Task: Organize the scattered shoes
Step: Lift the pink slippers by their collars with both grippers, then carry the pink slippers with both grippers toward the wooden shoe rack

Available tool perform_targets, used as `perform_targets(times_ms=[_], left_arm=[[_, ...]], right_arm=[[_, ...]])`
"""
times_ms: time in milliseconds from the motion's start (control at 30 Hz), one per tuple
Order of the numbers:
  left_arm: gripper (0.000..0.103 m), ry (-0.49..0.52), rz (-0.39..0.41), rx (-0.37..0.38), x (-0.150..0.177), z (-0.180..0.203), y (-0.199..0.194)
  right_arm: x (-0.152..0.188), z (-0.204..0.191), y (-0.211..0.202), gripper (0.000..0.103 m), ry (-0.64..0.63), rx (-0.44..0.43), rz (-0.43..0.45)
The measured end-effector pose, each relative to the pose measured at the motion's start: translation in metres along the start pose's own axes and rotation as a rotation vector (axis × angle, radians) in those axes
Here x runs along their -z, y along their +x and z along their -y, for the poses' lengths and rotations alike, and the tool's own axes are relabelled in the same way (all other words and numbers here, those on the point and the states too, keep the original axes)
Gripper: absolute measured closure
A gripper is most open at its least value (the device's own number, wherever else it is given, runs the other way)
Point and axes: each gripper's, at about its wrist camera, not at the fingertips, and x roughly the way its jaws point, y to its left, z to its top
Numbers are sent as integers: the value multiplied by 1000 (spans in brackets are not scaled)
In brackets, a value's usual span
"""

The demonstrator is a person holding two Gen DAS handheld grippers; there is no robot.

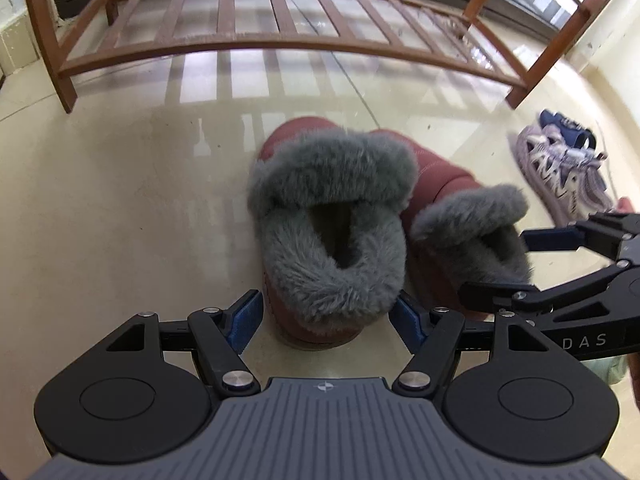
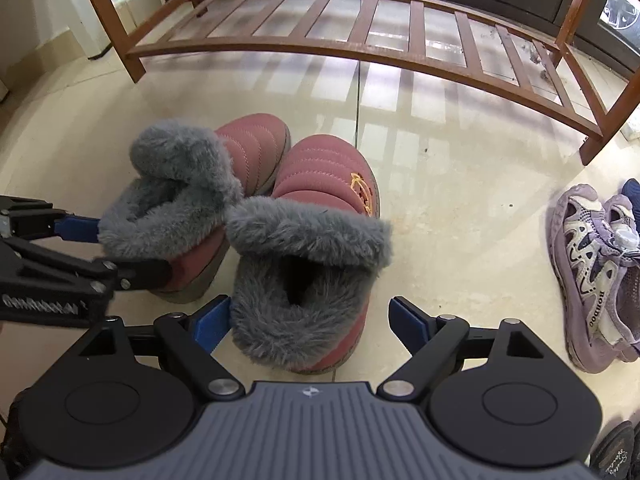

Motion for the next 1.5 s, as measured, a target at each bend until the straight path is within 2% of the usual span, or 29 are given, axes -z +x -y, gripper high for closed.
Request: perform_targets(times_ms=[300, 433, 567, 733, 933, 1033, 1267, 1500], left_arm=[[30, 13, 16, -13, 1, -4, 21], [32, 48, 53, -23, 4, -3, 23], [36, 34, 80, -34, 2, -5, 18], [37, 15, 142, -51, -7, -9, 4], [37, 2, 234, -63, -34, -22, -19], [37, -27, 247, -60, -48, -29, -22], [37, -34, 224, -65, -50, -38, -19], [35, -63, 123, -69, -34, -39, 4]], right_arm=[[0, -2, 23, 16, -3, 10, -26], [1, -1, 30, 26, 14, -1, -35], [-3, -1, 29, 34, 20, -7, -20], [-19, 6, 19, 38, 52, -40, 26], [-50, 4, 5, 39, 61, -47, 101], [-68, 0, 2, 40, 39, -43, 118], [-81, -7, 11, 40, -11, -27, 56], [-65, -21, 28, 36, -31, 18, 17]])
